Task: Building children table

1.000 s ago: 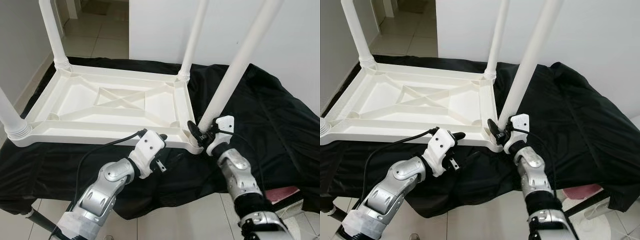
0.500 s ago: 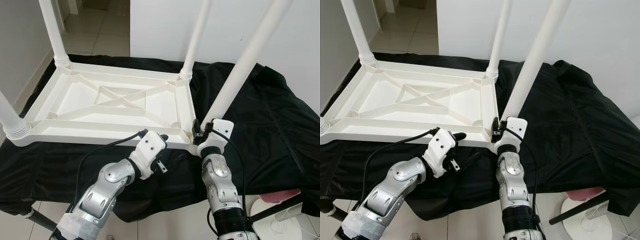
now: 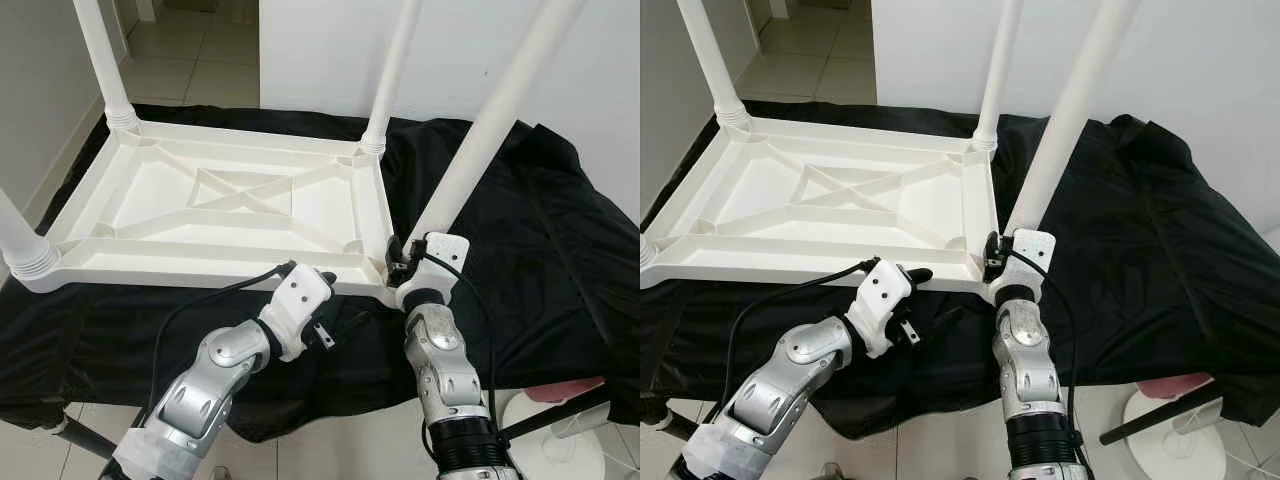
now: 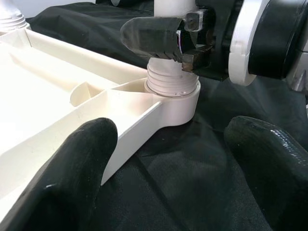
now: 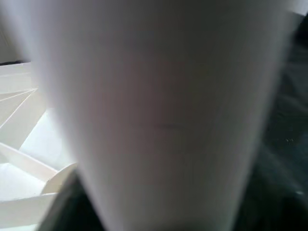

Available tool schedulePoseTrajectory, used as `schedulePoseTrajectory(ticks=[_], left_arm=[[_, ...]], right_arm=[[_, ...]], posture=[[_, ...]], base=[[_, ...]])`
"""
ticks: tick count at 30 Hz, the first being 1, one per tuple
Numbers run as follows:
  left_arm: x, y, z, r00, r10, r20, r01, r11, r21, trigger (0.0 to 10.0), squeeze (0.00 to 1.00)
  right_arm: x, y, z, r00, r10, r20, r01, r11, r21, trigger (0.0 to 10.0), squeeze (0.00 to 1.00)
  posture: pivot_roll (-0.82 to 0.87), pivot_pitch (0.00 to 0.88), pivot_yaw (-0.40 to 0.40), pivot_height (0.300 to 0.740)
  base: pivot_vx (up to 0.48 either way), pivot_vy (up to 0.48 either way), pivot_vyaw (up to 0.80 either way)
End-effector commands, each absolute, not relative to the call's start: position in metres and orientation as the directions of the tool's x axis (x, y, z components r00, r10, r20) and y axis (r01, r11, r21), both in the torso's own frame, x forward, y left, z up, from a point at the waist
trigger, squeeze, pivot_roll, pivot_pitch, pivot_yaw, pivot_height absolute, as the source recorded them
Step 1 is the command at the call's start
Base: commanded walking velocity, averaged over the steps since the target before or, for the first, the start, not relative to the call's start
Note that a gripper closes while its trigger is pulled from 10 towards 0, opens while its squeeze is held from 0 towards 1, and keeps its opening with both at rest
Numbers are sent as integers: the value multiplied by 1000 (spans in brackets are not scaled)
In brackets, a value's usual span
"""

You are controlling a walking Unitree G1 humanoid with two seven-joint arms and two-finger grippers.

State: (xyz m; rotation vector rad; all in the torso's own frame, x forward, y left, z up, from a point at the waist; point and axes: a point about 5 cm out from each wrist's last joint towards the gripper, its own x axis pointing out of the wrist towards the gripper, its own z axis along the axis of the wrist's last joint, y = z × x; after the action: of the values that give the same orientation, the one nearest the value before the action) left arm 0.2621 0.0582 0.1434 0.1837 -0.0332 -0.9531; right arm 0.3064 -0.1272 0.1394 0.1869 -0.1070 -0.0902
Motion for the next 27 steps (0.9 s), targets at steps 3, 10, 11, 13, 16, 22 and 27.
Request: schedulePoseTrajectory(ticks=[3, 10, 11, 13, 16, 22, 27], left_arm=[[258, 55, 146, 548, -835, -48, 828, 534, 169, 10000, 0], [260, 54, 148, 550, -834, -42, 826, 536, 173, 10000, 0], [260, 54, 149, 551, -834, -41, 825, 537, 174, 10000, 0], [260, 54, 149, 551, -833, -39, 825, 537, 175, 10000, 0], [260, 53, 150, 550, -834, -36, 825, 537, 176, 10000, 0], [257, 53, 151, 539, -841, -34, 833, 527, 171, 10000, 0], [256, 53, 151, 527, -849, -45, 841, 513, 173, 10000, 0]], right_arm=[[302, -134, 132, 992, -85, 97, 63, 976, 207, 10000, 1000], [300, -139, 127, 994, -13, 108, -3, 988, 153, 10000, 753], [299, -139, 125, 995, 5, 103, -21, 988, 152, 10000, 224], [299, -140, 123, 995, 21, 98, -36, 987, 155, 10000, 0], [299, -141, 121, 994, 43, 100, -59, 985, 161, 10000, 0], [300, -147, 118, 977, 175, 121, -192, 971, 145, 10000, 0], [299, -151, 119, 950, 268, 161, -288, 951, 113, 10000, 0]], posture=[[29, 72, -82, 740], [28, 69, -87, 740], [28, 69, -87, 740], [28, 68, -88, 740], [28, 66, -87, 740], [28, 70, -86, 740], [29, 71, -82, 740]], base=[[0, 0, 0], [0, 0, 0], [0, 0, 0], [0, 0, 0], [0, 0, 0], [0, 0, 0], [0, 0, 0]])
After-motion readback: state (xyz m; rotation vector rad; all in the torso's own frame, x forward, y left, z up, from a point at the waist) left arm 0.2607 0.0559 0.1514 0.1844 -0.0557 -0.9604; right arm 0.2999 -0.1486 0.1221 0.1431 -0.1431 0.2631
